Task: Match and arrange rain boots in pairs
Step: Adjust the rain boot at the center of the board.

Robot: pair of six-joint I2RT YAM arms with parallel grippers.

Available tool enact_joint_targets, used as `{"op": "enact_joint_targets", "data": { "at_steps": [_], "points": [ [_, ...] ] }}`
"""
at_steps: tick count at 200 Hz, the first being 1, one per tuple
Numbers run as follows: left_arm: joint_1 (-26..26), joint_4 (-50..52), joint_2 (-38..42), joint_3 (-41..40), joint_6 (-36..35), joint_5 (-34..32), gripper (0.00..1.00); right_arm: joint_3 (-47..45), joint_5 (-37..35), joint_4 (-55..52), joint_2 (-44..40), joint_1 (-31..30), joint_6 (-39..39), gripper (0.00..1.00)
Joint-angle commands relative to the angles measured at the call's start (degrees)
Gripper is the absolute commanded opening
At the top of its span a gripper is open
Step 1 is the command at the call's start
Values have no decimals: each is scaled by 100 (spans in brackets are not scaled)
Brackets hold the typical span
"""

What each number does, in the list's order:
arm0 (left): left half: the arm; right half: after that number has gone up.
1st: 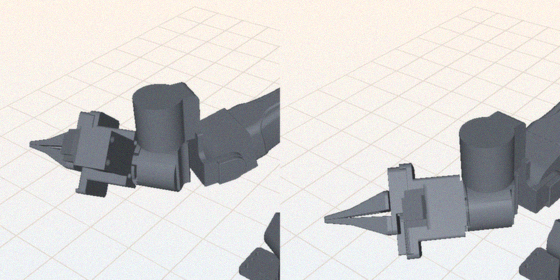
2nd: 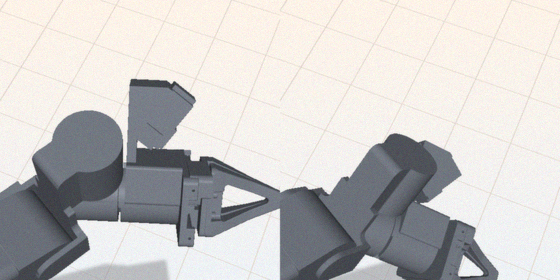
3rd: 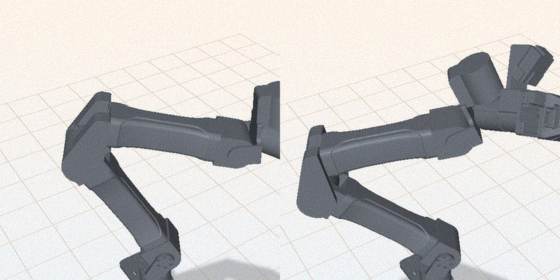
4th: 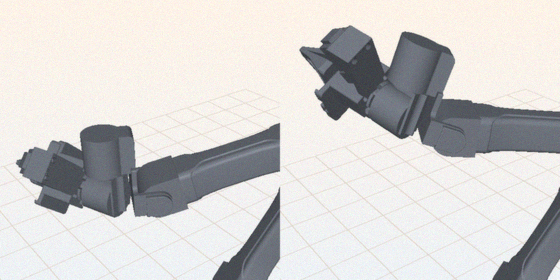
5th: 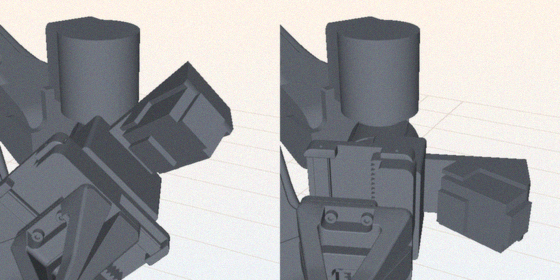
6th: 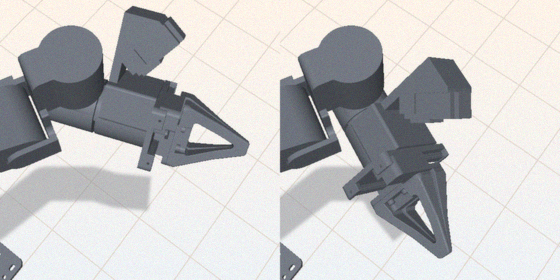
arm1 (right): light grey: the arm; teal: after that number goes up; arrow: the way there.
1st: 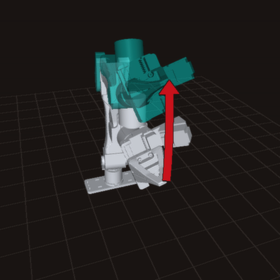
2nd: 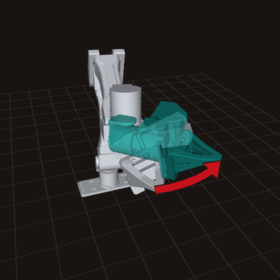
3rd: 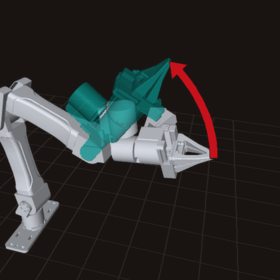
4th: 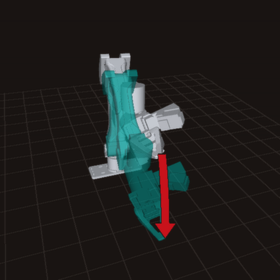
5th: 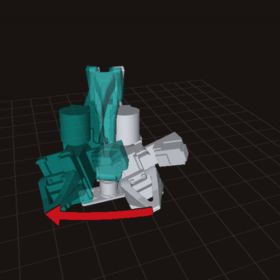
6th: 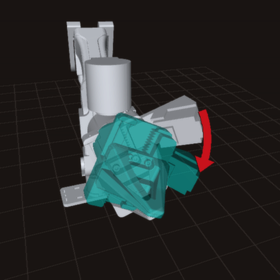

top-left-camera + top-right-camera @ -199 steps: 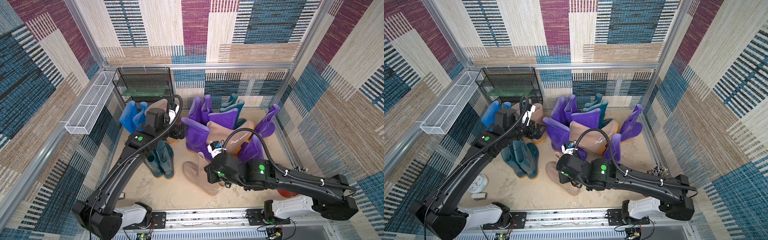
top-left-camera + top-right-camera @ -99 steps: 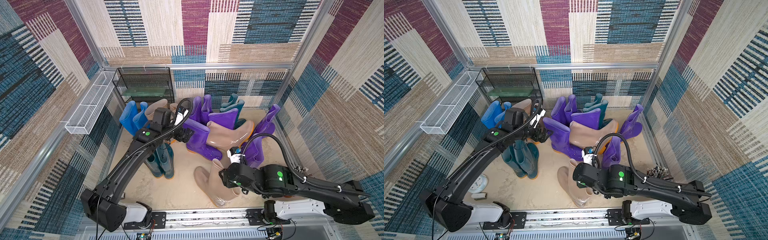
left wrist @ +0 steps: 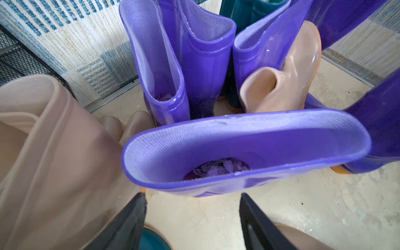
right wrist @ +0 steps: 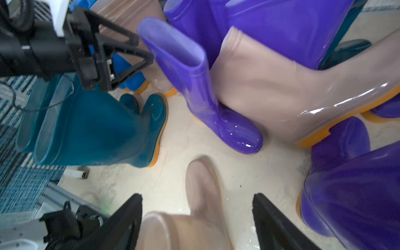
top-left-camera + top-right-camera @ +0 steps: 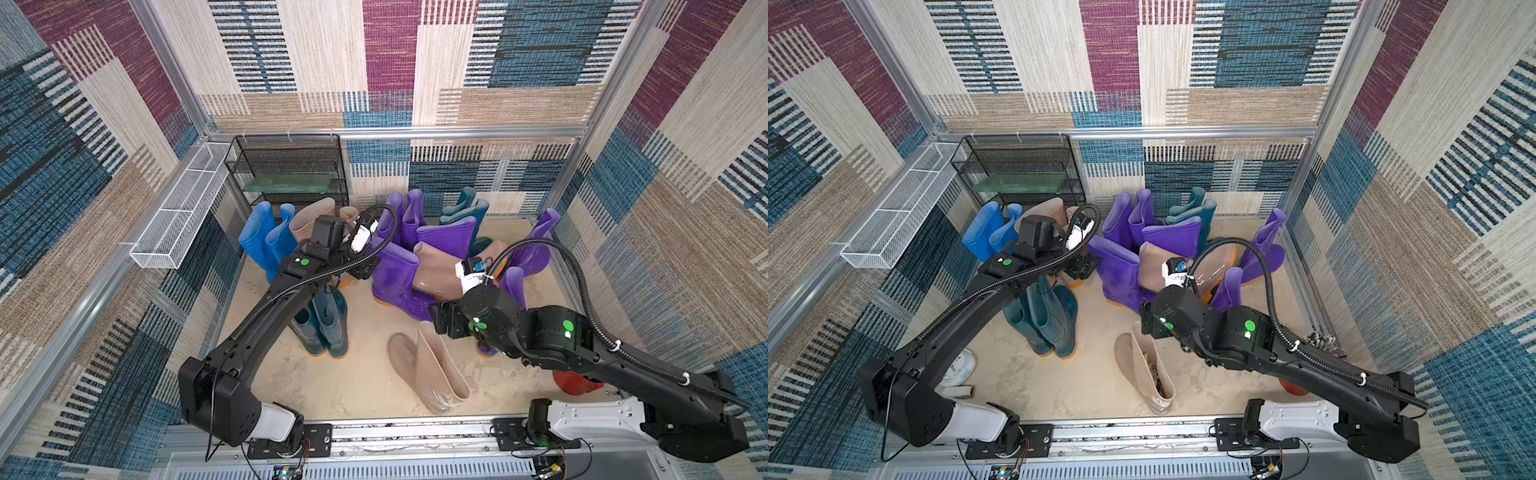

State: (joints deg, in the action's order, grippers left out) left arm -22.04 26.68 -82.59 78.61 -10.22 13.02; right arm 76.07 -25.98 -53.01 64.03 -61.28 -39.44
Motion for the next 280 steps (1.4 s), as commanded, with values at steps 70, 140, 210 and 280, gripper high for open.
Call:
{"op": "enact_joint_targets", "data": {
  "at_steps": [70,140,210,280],
  "points": [
    [208,-575,-627,297,235,1786,22,46,2382,2122,1092,2630,1557,85],
    [15,-505,62,-183,602,1599,0,203,3046,2312,1515,3217,1584,84],
    [-563,-29,2123,-1372,1595,588,0,329,3178,2415,1502,3293,1687,85],
    [-1138,597,2650,-1320,1961,510,57,758,2853,2106,1283,3614,2115,88]
  ]
}}
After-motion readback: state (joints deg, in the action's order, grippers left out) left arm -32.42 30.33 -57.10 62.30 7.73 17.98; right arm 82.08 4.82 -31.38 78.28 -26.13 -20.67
